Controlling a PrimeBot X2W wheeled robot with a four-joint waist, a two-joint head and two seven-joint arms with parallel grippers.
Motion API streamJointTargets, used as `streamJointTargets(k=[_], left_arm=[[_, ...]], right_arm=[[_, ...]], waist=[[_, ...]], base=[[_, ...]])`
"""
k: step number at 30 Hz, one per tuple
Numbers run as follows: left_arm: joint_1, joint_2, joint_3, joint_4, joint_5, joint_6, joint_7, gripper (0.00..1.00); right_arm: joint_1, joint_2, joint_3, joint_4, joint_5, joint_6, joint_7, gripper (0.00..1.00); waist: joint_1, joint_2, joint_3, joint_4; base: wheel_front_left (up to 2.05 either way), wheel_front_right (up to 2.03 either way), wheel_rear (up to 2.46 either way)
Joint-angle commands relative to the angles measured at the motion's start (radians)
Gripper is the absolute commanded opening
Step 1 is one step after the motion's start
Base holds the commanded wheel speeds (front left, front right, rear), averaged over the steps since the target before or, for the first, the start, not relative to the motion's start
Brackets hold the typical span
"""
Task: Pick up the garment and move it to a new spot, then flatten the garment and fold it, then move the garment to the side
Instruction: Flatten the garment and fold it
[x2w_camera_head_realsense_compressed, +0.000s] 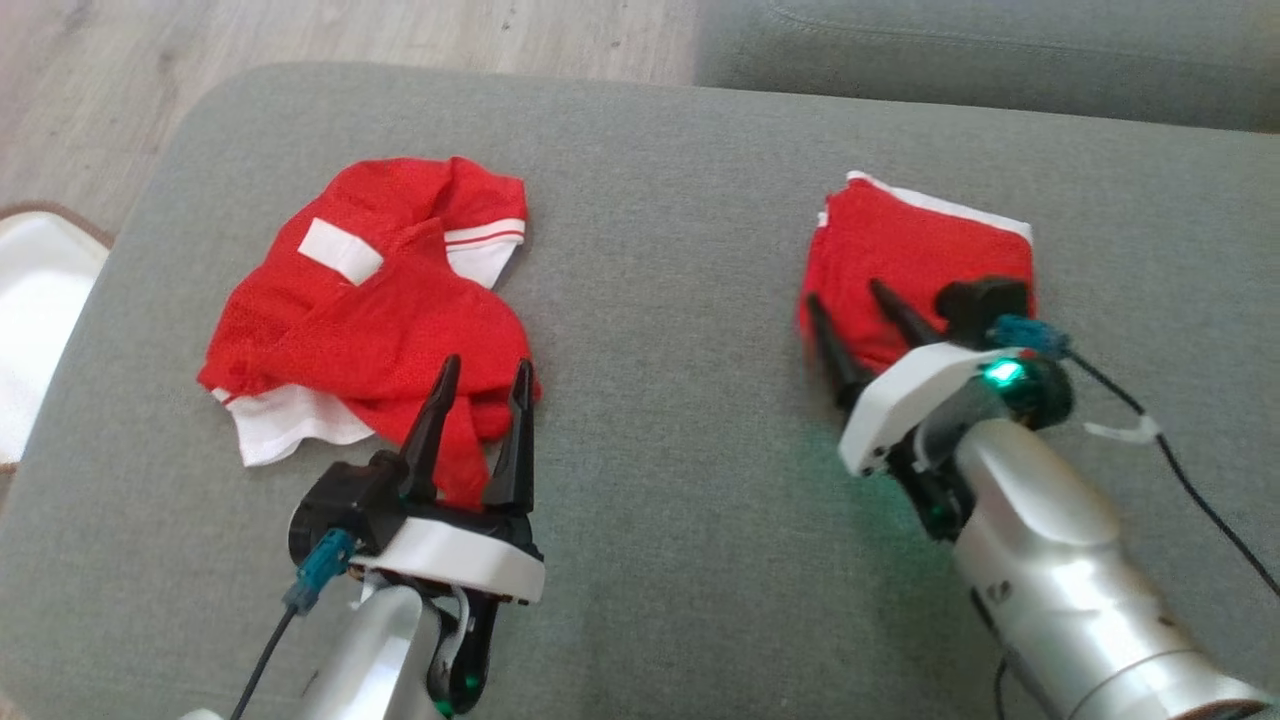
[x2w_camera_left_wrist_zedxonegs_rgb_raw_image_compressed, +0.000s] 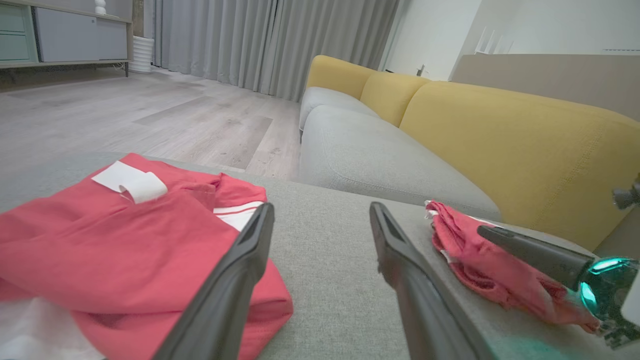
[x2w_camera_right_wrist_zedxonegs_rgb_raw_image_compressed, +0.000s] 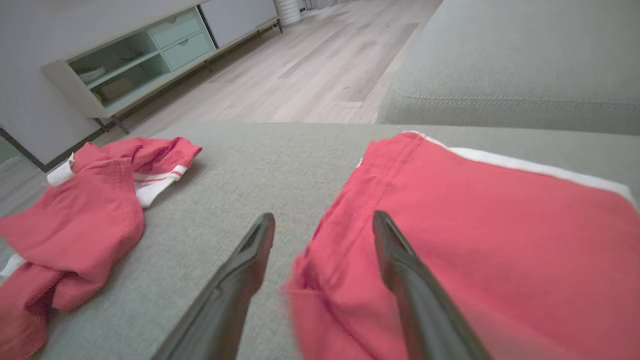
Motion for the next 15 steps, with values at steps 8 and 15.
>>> streamJointTargets(k=[8, 15], left_arm=[[-0.008, 0.016, 0.055, -0.032, -0.006, 0.007, -0.010, 1.00], [-0.002, 0.018, 0.093, -0.062, 0.000, 0.012, -0.010, 1.00]], right_arm=[[0.028, 0.008, 0.222, -0.157, 0.144, -0.001, -0.007, 1.00], [0.027, -0.077, 0.138, -0.200, 0.036, -0.001, -0.109, 1.00]], waist=[[0.0000, 0.0000, -0.039, -0.085], [0.0000, 0.0000, -0.061, -0.149]], base=[[0.00, 0.00, 0.00], [0.00, 0.00, 0.00]])
